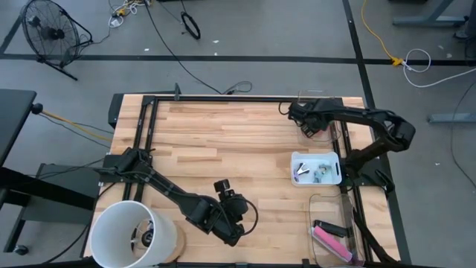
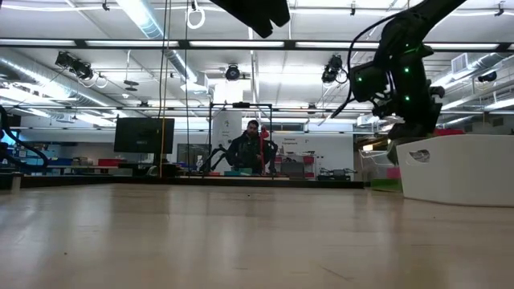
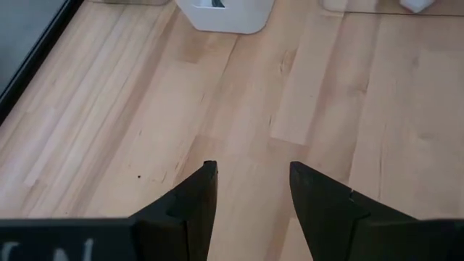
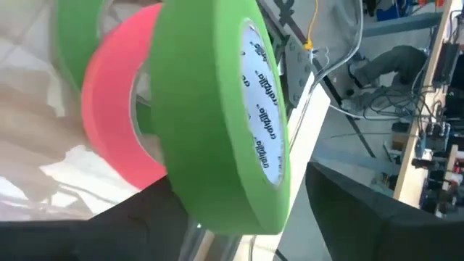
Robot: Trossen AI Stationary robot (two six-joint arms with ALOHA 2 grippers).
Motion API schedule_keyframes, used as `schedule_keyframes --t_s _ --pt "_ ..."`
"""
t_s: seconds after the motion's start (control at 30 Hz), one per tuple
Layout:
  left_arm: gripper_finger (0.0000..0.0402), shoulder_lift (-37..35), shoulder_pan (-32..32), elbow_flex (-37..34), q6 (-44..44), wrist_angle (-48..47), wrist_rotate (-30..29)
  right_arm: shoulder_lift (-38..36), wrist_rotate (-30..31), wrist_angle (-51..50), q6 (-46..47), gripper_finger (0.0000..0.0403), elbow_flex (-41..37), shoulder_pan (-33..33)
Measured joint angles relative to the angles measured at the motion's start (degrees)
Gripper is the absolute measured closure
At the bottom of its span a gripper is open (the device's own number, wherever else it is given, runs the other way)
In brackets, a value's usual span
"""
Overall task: Pick and place Stapler, Stapler remover, tape
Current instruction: Put the green tape into the top transparent bin, then return to Home Position
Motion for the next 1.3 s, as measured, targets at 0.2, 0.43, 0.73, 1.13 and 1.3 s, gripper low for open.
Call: schedule_keyframes --t_s 0.2,0.43,0.73,1.13,1.3 --pt "0.0225 0.0 0.63 0.0 0.45 -0.03 -0.2 -5.01 -2.87 -0.55 -0.18 0.0166 0.02 2.74" --pt "0.0225 0.0 0.99 0.0 1.24 -0.05 -0.2 -11.78 -11.34 -0.16 -1.64 0.0185 0.02 4.23" --pt "0.0225 0.0 1.87 0.0 13.11 0.53 -3.38 -16.51 -41.07 22.74 -5.41 0.0186 0.02 10.88" --pt "0.0225 0.0 5.73 -0.02 20.66 4.93 -6.02 -16.62 -55.75 63.39 -14.94 0.0186 0.07 37.24" --pt "0.0225 0.0 7.34 -0.02 20.48 11.52 -0.16 -16.57 -43.2 63.54 -15.29 0.0185 0.07 48.02"
